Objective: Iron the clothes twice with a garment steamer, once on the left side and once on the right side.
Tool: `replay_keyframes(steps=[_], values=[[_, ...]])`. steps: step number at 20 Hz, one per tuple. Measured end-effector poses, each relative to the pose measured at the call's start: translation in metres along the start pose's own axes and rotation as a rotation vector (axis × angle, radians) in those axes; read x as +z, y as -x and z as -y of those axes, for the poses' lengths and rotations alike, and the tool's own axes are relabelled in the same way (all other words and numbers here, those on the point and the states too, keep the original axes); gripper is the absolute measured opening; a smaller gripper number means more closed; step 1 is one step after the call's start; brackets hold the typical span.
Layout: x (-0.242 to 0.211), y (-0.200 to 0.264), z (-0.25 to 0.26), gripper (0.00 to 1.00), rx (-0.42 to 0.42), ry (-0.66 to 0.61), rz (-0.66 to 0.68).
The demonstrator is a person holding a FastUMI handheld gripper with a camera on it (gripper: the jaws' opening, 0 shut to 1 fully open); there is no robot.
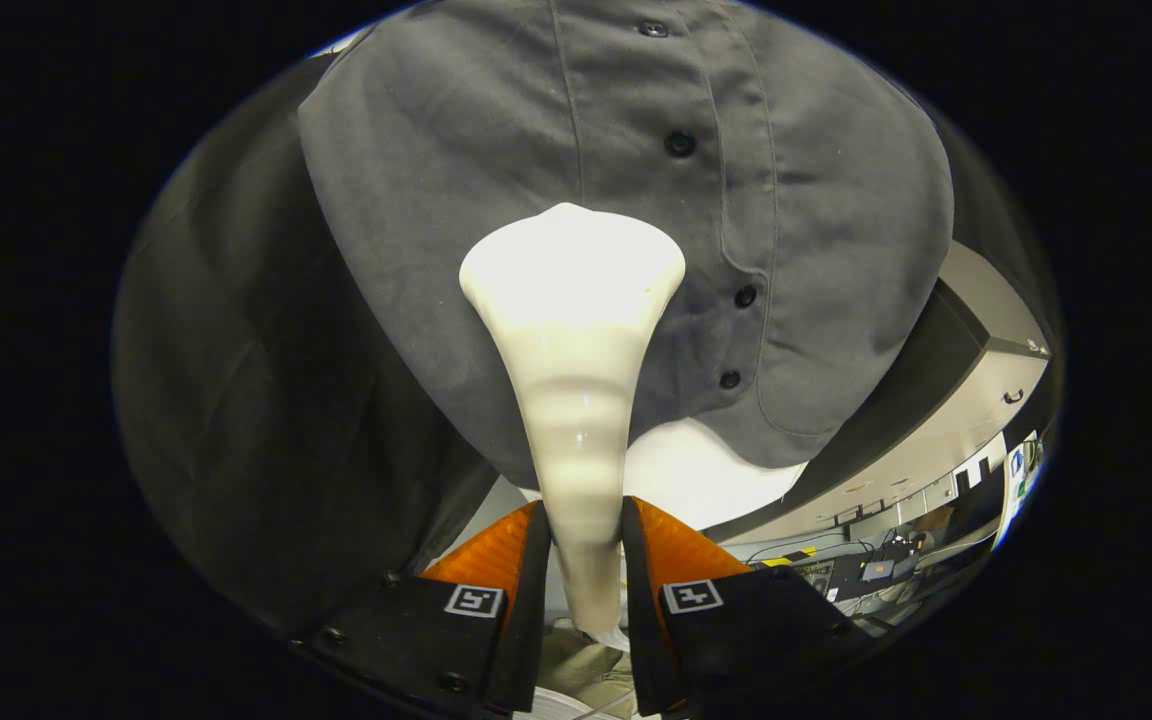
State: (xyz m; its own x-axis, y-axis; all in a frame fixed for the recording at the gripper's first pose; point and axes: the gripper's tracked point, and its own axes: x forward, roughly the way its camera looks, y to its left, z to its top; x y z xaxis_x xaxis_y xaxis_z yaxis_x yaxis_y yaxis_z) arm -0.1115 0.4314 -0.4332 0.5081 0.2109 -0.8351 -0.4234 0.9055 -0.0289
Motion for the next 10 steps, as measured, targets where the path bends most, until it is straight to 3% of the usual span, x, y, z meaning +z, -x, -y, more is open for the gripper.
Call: replay_keyframes(steps=[10], values=[[-0.045, -0.030, 0.017, 0.44, -0.001, -0.008, -0.098]])
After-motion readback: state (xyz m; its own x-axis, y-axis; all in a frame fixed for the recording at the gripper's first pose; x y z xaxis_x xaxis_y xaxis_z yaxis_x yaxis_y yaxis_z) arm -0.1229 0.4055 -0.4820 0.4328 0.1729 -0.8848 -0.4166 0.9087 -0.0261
